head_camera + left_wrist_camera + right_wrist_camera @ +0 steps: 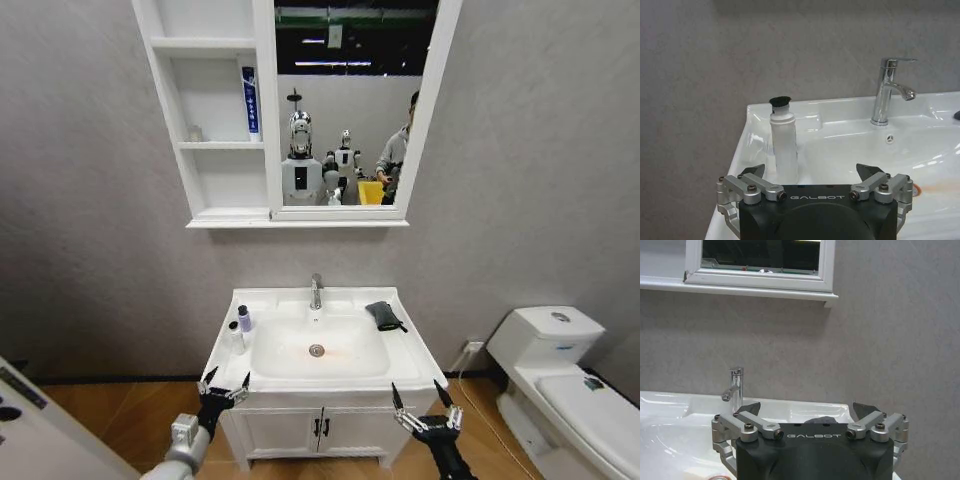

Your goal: Move facial cleanser and shampoo from washbasin to cabinet, then wipe washbasin with towel.

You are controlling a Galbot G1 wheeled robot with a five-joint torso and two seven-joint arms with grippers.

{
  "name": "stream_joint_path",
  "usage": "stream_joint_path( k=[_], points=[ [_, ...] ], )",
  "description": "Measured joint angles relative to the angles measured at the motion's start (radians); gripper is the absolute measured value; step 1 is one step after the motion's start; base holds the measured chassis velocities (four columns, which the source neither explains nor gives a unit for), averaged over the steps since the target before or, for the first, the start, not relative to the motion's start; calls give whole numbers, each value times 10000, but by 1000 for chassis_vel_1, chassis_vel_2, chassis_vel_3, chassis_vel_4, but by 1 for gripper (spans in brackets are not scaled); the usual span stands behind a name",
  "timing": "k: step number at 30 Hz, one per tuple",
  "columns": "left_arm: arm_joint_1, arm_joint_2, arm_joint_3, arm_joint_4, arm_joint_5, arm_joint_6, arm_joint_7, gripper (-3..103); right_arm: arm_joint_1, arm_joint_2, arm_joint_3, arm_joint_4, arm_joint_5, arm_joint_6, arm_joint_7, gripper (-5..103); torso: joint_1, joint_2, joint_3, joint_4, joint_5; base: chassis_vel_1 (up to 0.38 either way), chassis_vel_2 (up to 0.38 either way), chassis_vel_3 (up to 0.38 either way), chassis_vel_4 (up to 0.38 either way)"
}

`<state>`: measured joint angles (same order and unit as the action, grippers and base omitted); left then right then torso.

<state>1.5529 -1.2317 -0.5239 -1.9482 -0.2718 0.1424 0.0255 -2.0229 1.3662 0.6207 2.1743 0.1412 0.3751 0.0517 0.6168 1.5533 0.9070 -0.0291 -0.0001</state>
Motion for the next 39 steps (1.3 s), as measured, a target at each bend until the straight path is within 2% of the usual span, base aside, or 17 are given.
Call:
stream_joint_path(
  k=[7,15,20,23,24,25,27,28,30,31,32,33,36,37,38,39],
  points=[
    [-1283,278,210,1256,-630,74,-176,100,-125,66,70,-53,136,95,-46,100,-2,1,-1,1,1,0,0,0,0],
    [-2577,397,695,2423,-887,118,-189,100,-237,101,141,-130,74,141,-65,100,-2,0,0,0,1,0,0,0,0],
    [-3541,255,1276,3108,-1377,219,-565,102,-221,-35,351,-117,229,139,-27,100,-2,0,0,1,1,0,0,0,0],
    [-3820,118,1409,3369,-1476,217,-816,100,-228,-59,412,-50,301,139,-20,100,-2,0,0,-1,1,0,0,0,0],
    [-3897,58,1435,3460,-1480,204,-916,94,-233,-61,439,-22,347,146,-14,100,-2,0,0,-1,1,0,0,0,0],
    [-3897,58,1435,3460,-1480,204,-916,94,-233,-61,439,-22,347,146,-14,100,-2,0,0,-1,1,0,0,0,0],
    [-3876,50,1433,3460,-1480,180,-958,84,-229,-58,456,-26,387,190,7,100,-2,-1,-1,1,2,0,0,0,0],
    [-3876,50,1433,3460,-1480,180,-958,84,-229,-58,456,-26,387,190,7,100,-2,-1,-1,1,2,0,0,0,0],
    [-3722,126,1389,3323,-1478,178,-958,74,-188,-52,418,-48,393,223,16,100,-3,0,-1,2,1,0,0,0,0],
    [-3722,126,1389,3323,-1478,178,-958,74,-188,-52,418,-48,393,223,16,100,-3,0,-1,2,1,0,0,0,0],
    [-3648,163,1356,3248,-1475,178,-958,68,-157,-51,385,-50,393,225,16,100,-4,0,-1,3,2,0,0,0,0],
    [-3582,190,1335,3185,-1476,177,-958,68,-130,-53,350,-49,395,227,15,100,-4,0,-2,2,2,0,0,0,0],
    [-3430,234,1285,3035,-1474,182,-958,57,-99,-60,286,-49,421,245,2,100,-4,0,-1,3,1,0,0,0,0],
    [-3430,234,1285,3035,-1474,182,-958,57,-99,-60,286,-49,421,245,2,100,-4,0,-1,3,1,0,0,0,0],
    [-3378,243,1263,2964,-1469,187,-958,52,-92,-60,264,-49,426,252,-4,100,-4,0,-1,2,1,0,0,0,0],
    [-3318,258,1233,2870,-1457,191,-957,41,-89,-60,250,-46,428,259,-8,100,-4,0,-1,1,0,0,0,0,0]
  ],
)
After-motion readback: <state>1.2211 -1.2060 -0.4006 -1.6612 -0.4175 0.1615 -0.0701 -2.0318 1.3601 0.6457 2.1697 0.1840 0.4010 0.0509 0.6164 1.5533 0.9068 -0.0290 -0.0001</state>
